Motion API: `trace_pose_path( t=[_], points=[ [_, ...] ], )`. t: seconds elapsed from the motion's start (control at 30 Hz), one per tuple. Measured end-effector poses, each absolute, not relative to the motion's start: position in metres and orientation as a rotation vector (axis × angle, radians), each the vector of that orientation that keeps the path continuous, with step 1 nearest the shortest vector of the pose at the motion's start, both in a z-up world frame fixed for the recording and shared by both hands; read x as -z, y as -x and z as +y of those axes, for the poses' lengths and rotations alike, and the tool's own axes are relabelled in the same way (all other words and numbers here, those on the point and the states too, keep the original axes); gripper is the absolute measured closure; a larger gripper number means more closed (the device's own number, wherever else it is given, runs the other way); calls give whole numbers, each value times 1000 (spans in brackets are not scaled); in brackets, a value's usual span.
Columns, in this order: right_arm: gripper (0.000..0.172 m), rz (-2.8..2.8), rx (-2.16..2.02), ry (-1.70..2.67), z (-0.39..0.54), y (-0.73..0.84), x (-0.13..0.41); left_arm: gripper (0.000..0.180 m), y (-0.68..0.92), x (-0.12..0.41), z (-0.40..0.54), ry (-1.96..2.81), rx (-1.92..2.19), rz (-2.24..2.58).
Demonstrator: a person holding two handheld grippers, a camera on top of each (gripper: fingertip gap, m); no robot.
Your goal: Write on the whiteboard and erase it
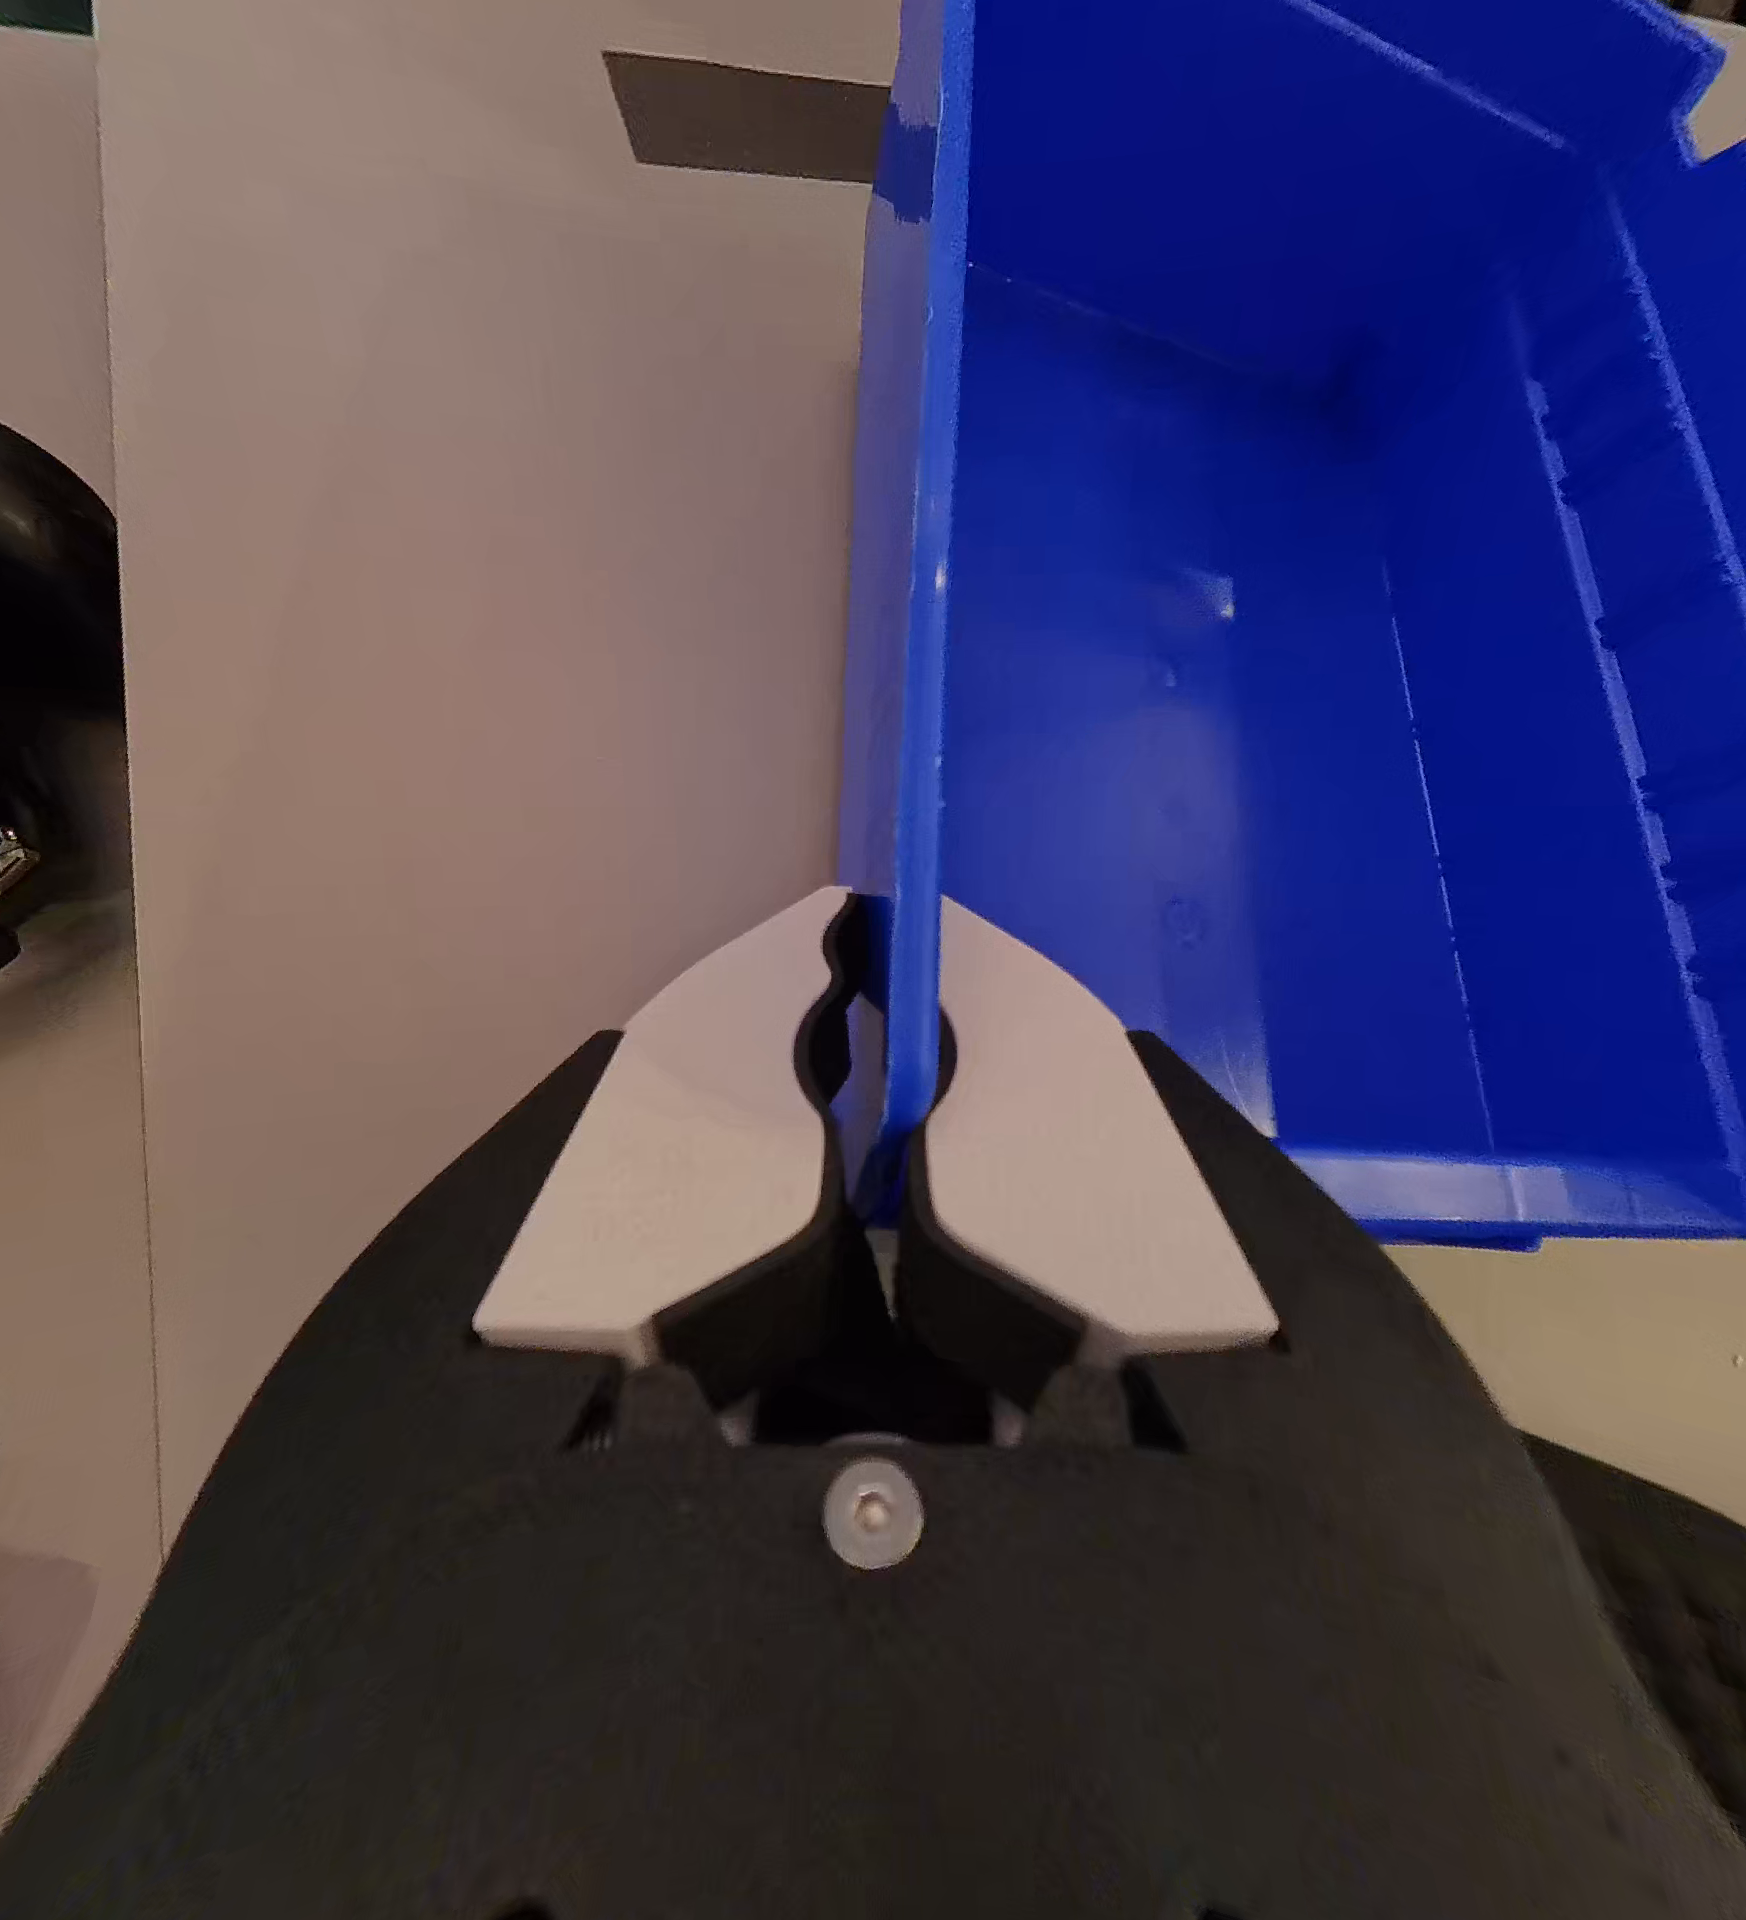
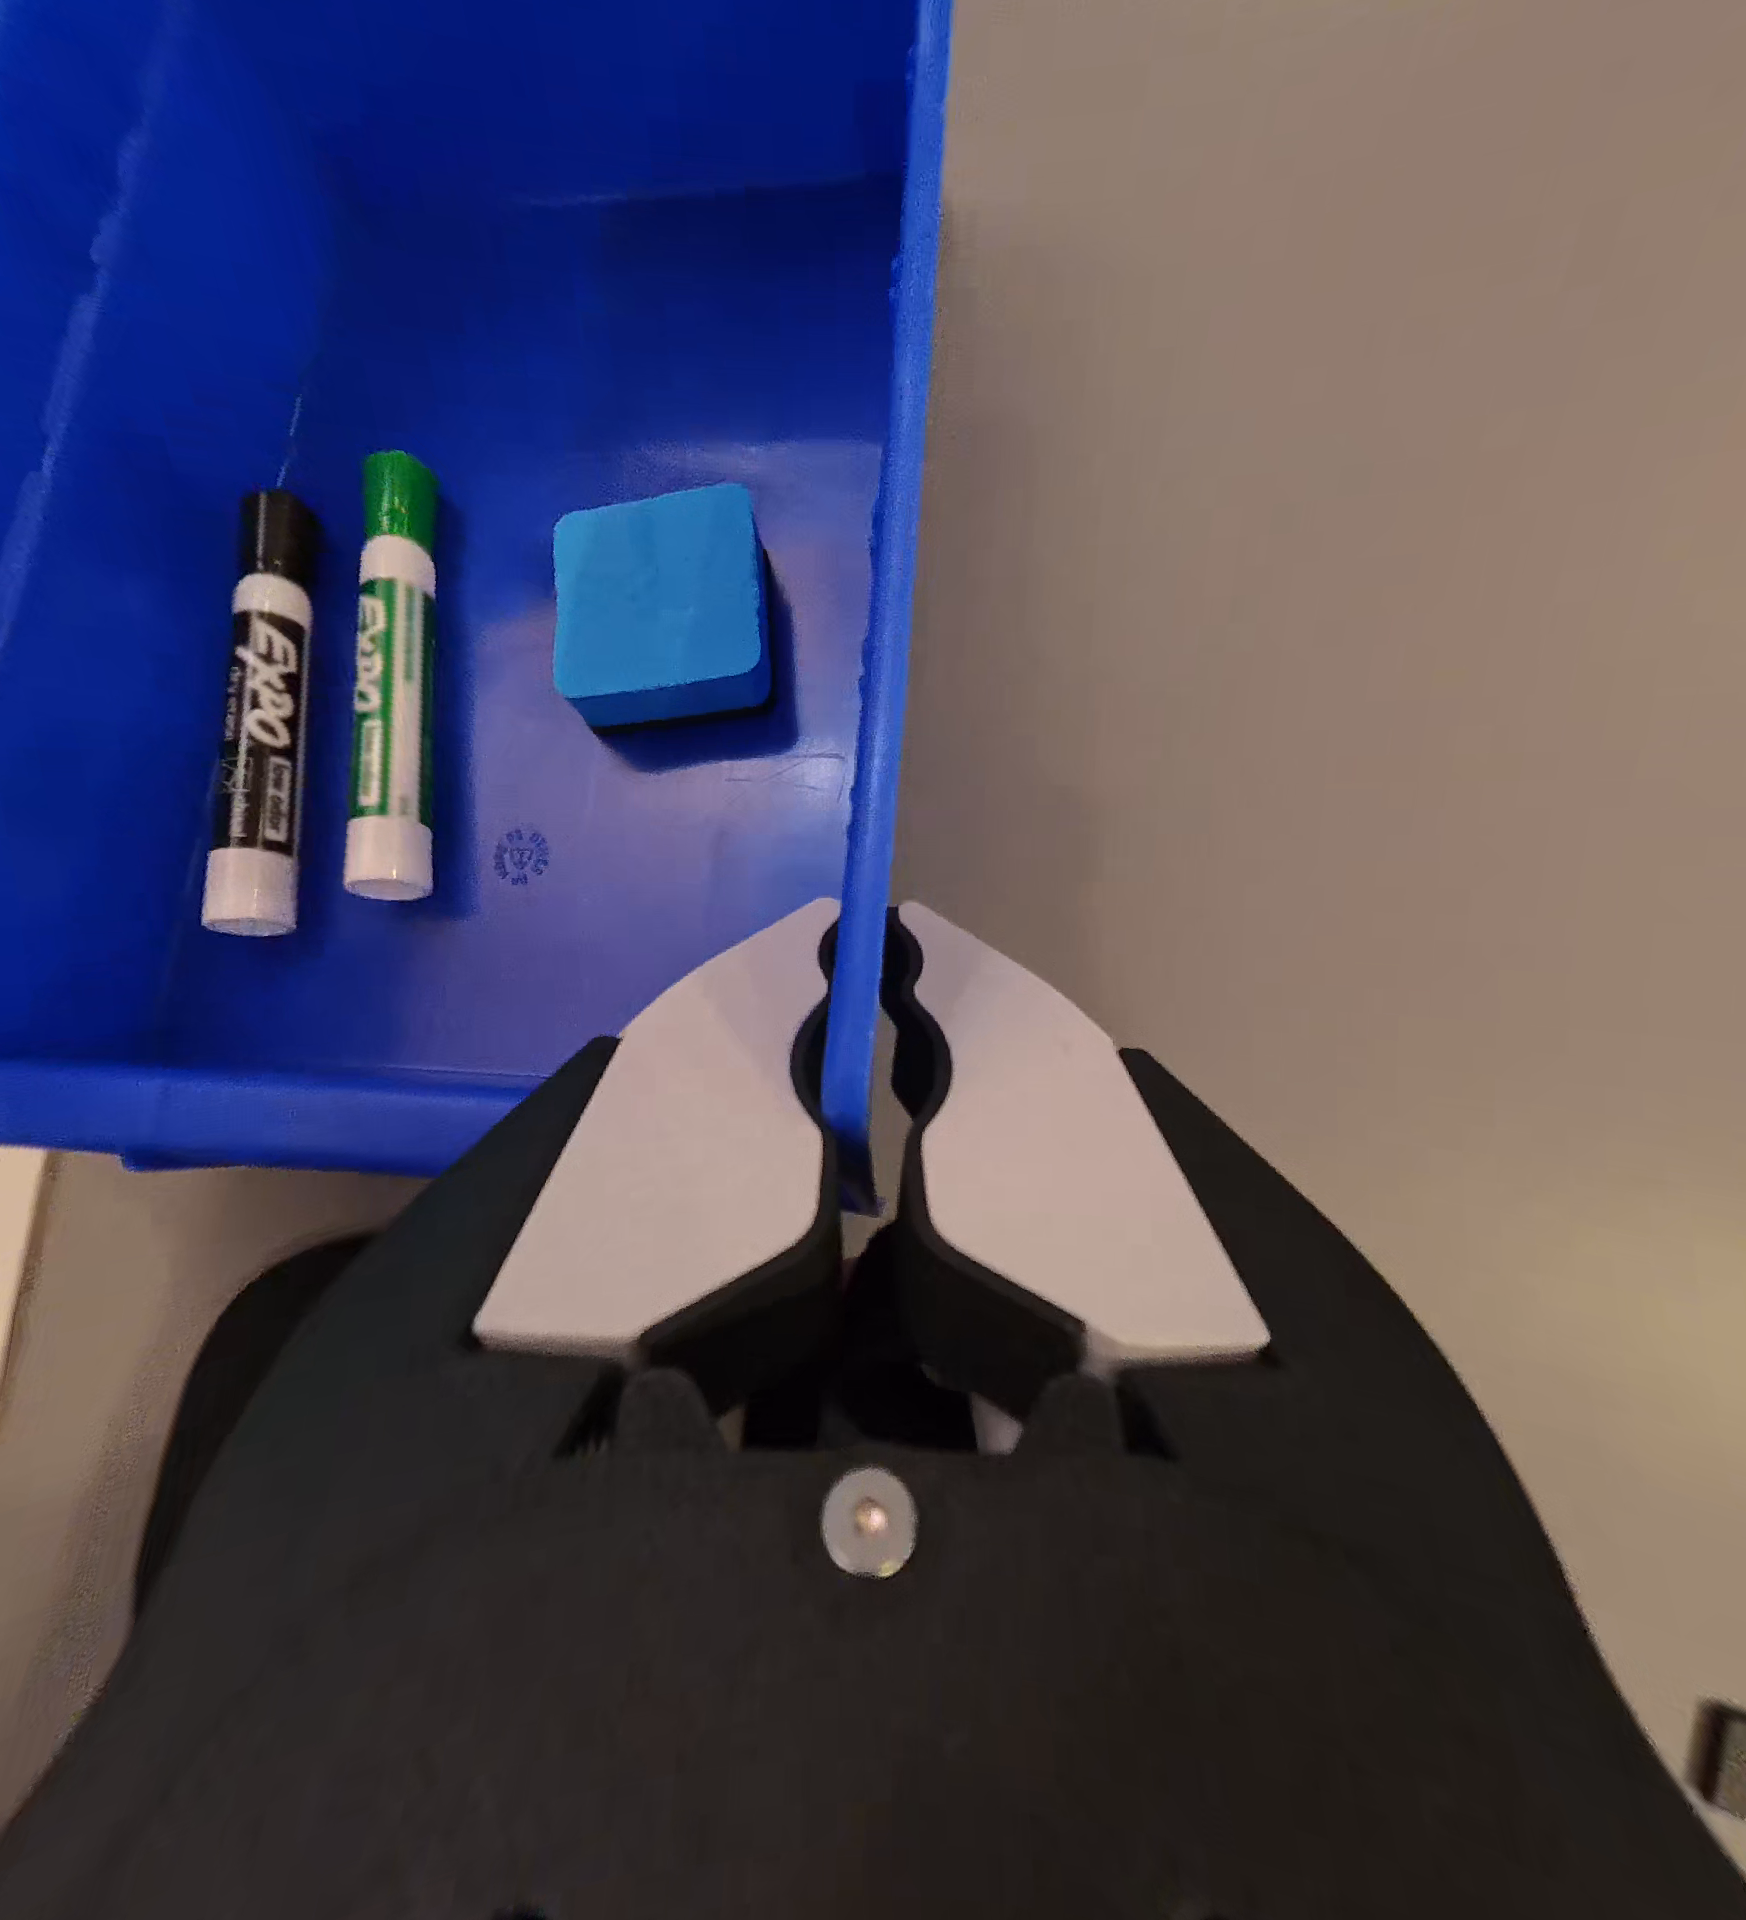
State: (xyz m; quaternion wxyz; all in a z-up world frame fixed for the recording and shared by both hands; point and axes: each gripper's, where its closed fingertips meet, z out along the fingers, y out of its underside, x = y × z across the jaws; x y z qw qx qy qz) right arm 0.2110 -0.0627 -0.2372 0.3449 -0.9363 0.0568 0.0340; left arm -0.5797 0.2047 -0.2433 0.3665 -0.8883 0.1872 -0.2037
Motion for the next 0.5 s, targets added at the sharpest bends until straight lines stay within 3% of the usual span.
trace_pose_path(
  t=[0.5],
  points=[
    [167, 70, -145, 2449, -101, -94, 229, 176, 605, 222, 147, 2161, 630, 452]
  ],
)
